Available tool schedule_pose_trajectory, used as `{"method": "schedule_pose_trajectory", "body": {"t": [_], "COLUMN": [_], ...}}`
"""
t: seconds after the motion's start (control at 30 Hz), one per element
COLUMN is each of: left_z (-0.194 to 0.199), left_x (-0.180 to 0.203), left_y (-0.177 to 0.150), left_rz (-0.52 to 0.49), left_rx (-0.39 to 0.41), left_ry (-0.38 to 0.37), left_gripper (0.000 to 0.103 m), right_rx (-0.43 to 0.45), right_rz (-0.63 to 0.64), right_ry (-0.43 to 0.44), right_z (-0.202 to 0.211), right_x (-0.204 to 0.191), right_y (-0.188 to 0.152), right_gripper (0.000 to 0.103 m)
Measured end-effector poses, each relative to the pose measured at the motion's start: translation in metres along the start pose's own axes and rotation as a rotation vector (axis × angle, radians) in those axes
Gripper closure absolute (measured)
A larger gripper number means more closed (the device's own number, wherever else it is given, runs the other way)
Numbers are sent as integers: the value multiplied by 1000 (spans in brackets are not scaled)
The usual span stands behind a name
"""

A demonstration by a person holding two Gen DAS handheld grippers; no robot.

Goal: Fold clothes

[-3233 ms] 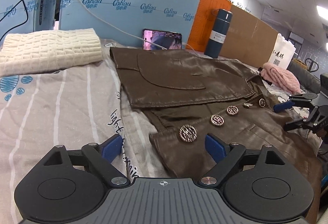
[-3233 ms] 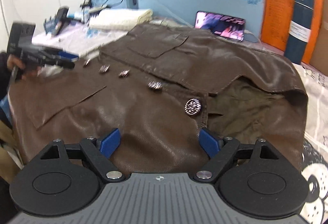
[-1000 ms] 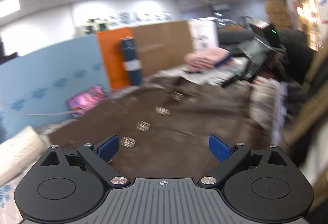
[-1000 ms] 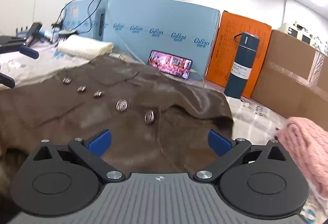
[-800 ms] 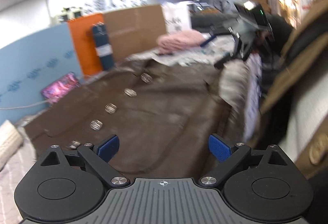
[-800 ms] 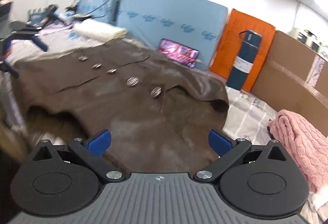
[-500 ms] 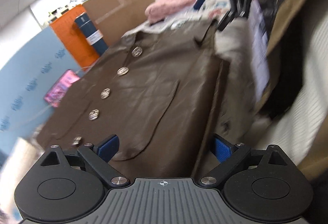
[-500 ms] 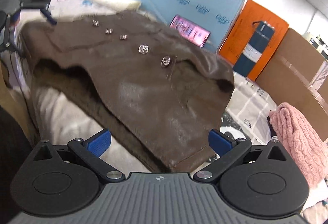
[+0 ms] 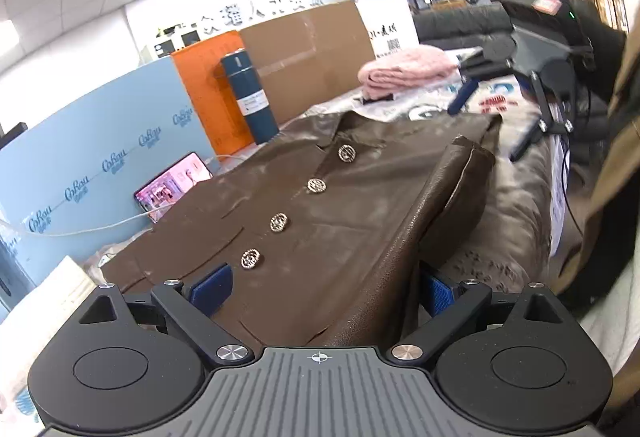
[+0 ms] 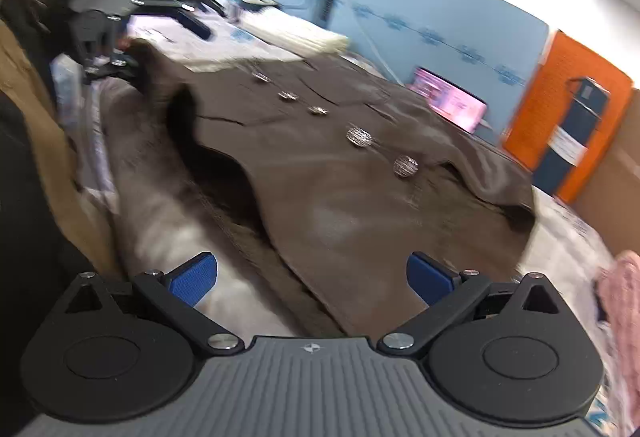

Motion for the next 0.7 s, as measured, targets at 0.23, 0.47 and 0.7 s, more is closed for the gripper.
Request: {"method": "schedule_pose_trajectory", "body": {"t": [0.23, 0.47, 0.7], "left_z": [0, 8, 20], "left_x": [-2, 0, 2], "left_y": [-1, -11, -35], "left_rz": [25, 42, 81], "left_rx": [22, 43, 21], "left_ry": [-26, -38, 16], "left_gripper": [5, 6, 6], "right_rx": [121, 191, 179], "right_rz": [47, 3, -183], "right_ry": [73, 74, 39], "right_z": [-21, -52, -65], "right_x": [-39, -51, -25], "right_y": [41, 89, 108], "right_gripper": [1, 1, 1]}}
Point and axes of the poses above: each gripper's, at about its wrist camera, not at the fingertips, and z roughly against the way its jaws point, x to its right, y to its top, the point moved 5 cm from there along -z, roughly the way its jaws point, and after that the axes turned 14 degrees about -y, right-handed, at the moved point
